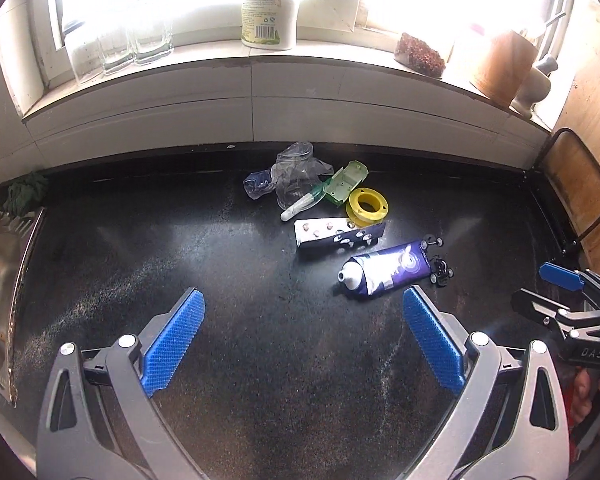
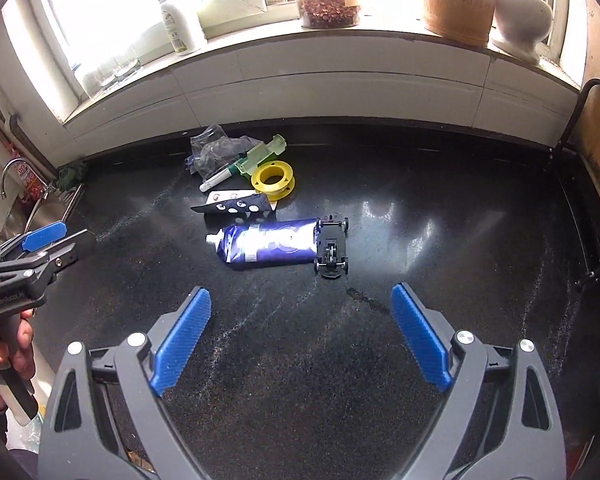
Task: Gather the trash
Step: 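Move both empty tools back over the counter toward the remaining trash, then grasp the clear plastic cup with the left tool while the right tool grasps the black toy car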
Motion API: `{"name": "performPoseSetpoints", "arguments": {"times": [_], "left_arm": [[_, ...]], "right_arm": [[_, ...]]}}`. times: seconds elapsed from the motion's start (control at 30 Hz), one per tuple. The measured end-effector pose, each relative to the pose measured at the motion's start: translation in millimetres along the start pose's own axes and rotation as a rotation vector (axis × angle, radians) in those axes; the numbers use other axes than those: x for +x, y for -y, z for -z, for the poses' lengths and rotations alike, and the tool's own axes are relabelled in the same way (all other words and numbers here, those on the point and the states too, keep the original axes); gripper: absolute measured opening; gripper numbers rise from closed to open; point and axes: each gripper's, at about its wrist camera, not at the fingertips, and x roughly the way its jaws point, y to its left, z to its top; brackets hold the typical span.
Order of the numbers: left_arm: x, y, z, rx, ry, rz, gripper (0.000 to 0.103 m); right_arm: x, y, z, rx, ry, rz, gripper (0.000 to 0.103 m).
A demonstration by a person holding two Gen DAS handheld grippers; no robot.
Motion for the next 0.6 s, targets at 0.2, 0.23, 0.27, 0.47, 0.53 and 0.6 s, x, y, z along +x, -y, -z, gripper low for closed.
{"name": "performPoseSetpoints", "arguments": {"times": [0.2, 0.23, 0.27, 0.47, 0.53, 0.6], "left_arm": [[59, 7, -41, 0.022, -0.021, -0.019, 0.096], [71, 8, -48, 0.025, -0.025, -0.021, 0.096], [83, 8, -54, 0.026, -0.026, -0.025, 0.096], [150, 1, -82, 0.017, -0.067, -0.04, 0.096], [166, -2, -87, 0.011, -0.077, -0.036, 0.096], [180, -4, -93, 0.007, -0.082, -0.035, 0.096]], "right_arm": [[52, 27, -20, 0.044, -0.074, -0.005, 0.081], [61, 31, -23, 0.051, -0.088, -0.005, 0.079], [69, 34, -26, 0.055, -0.101, -0.002, 0.078], [119, 41, -39, 0.041, -0.184, 0.007, 0.068], [132, 42, -42, 0.038, -0.202, 0.005, 0.064], [141, 41, -46, 0.039, -0.21, 0.004, 0.064]]}}
